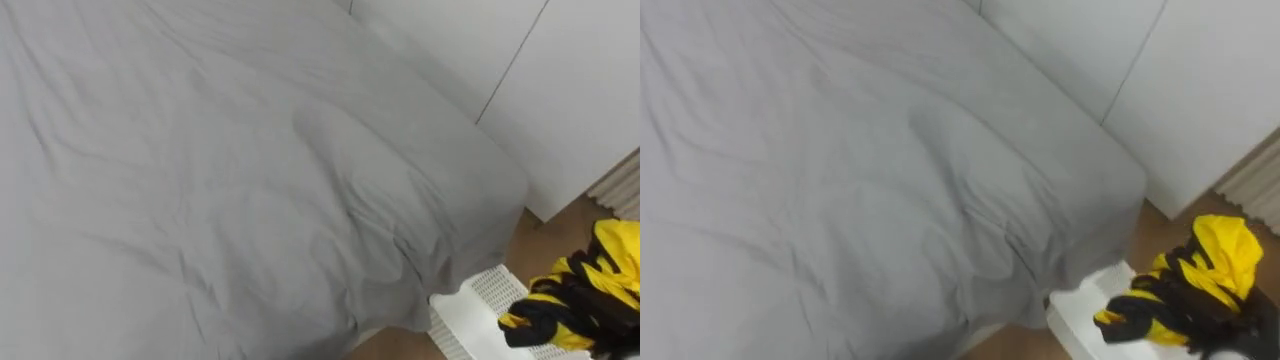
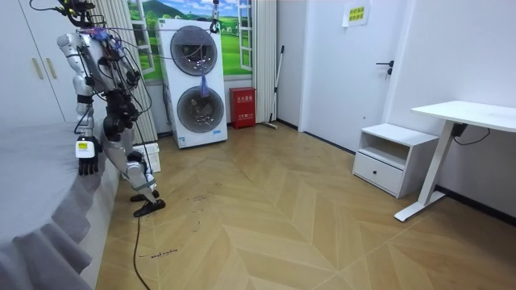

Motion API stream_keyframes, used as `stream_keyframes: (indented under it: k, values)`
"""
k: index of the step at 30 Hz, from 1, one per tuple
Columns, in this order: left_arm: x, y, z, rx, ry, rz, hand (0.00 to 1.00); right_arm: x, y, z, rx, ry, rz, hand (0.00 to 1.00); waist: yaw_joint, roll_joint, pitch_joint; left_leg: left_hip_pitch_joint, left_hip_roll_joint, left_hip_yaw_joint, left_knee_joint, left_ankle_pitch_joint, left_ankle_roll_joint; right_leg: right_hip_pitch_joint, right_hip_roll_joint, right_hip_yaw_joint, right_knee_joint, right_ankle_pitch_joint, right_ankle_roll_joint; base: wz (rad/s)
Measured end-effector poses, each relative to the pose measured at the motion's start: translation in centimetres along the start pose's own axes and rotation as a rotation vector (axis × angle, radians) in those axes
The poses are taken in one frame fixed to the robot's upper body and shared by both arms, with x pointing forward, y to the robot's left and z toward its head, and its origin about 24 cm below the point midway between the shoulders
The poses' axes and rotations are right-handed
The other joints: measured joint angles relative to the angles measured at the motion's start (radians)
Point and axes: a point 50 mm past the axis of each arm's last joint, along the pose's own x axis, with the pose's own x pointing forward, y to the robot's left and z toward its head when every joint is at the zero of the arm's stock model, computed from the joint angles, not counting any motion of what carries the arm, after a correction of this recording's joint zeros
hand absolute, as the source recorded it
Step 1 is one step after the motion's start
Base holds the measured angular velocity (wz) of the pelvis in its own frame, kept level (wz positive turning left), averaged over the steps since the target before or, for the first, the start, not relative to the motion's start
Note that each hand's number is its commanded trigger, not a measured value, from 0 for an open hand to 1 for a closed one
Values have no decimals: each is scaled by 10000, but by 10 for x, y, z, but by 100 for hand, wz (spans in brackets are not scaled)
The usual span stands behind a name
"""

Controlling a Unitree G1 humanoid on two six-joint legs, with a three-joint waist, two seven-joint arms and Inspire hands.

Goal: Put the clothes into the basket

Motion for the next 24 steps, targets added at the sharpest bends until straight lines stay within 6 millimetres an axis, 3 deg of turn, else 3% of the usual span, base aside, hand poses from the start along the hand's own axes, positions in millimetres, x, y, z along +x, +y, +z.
stream_keyframes:
  k: [4,6,12,13,15,17,24]
  values:
    - [1,-8,13,199,-409,-376,0,19,11,16,-193,-328,-93,82,85,346,104,-1034,-65,170,350,37,79,-1197,-85,332,407,-95,100,-17]
    - [1,-15,25,446,-694,-604,0,31,18,23,-310,-191,-249,84,80,569,81,-1623,-172,117,357,133,240,-1843,-157,337,584,-74,142,5]
    - [1,-23,44,463,-1321,-840,0,46,37,25,-176,406,-874,73,630,756,81,-2601,-259,246,461,319,371,-3036,-288,377,1048,16,120,0]
    - [1,-24,46,456,-1392,-865,0,47,37,25,-162,420,-906,68,645,806,89,-2696,-266,209,473,339,380,-3116,-312,336,1061,14,120,19]
    - [0,-26,52,484,-1663,-965,0,49,41,28,34,429,-936,44,696,919,101,-3034,-340,94,452,483,417,-3436,-418,204,1089,25,106,26]
    - [0,-27,55,517,-1795,-998,0,49,42,27,51,472,-960,0,765,943,102,-3115,-382,37,401,526,416,-3559,-449,175,1171,23,104,12]
    - [-1,-29,61,524,-2107,-1084,0,54,28,32,199,566,-1411,0,968,908,128,-3192,-510,-135,399,541,422,-3759,-617,-3,1577,-266,79,11]
